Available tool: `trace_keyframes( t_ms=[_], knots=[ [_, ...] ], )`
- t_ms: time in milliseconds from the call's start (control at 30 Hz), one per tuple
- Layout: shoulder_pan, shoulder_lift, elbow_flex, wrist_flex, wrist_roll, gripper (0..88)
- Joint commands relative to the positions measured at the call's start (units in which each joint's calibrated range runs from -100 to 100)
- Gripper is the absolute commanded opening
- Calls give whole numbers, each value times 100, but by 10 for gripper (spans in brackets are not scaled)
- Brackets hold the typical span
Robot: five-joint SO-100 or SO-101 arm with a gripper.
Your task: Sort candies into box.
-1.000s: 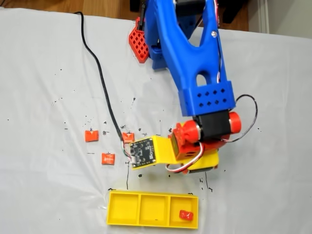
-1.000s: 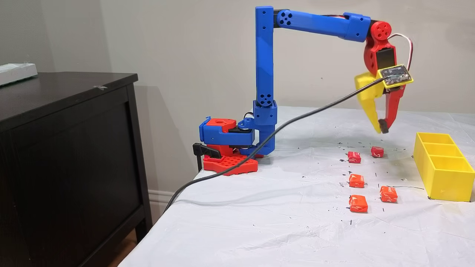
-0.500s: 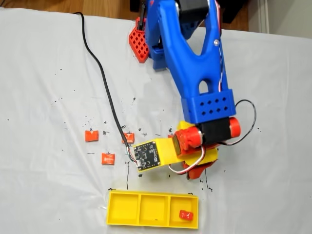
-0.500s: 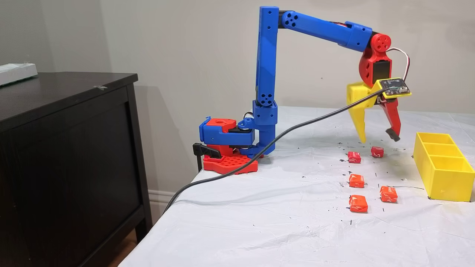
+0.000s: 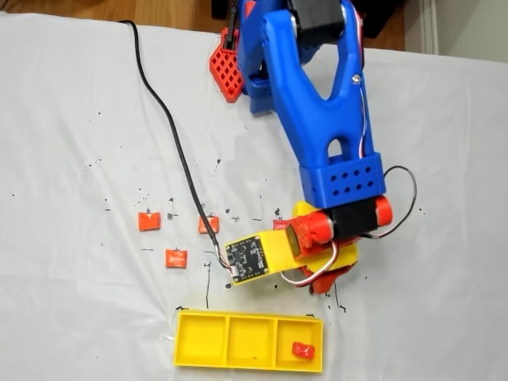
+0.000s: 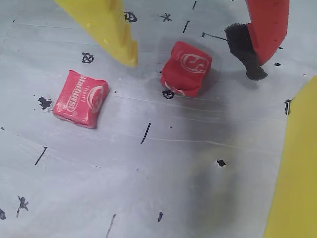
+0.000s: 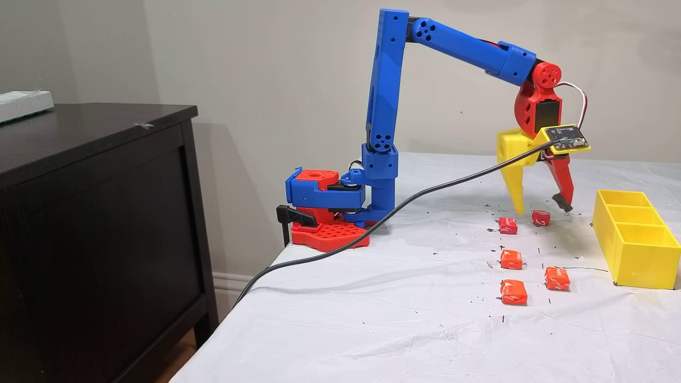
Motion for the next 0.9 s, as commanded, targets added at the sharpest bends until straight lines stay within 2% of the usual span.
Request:
trace_keyframes(
  t_ms=[0, 500, 600, 667, 867],
  knots=[
    [-68, -118, -53, -229, -39, 255],
    [-95, 425, -144, -507, -78, 213],
    [-95, 442, -144, -540, -63, 147],
    [-104, 417, -117, -573, -49, 62],
    [-23, 35, -8, -802, -156, 4]
  ],
)
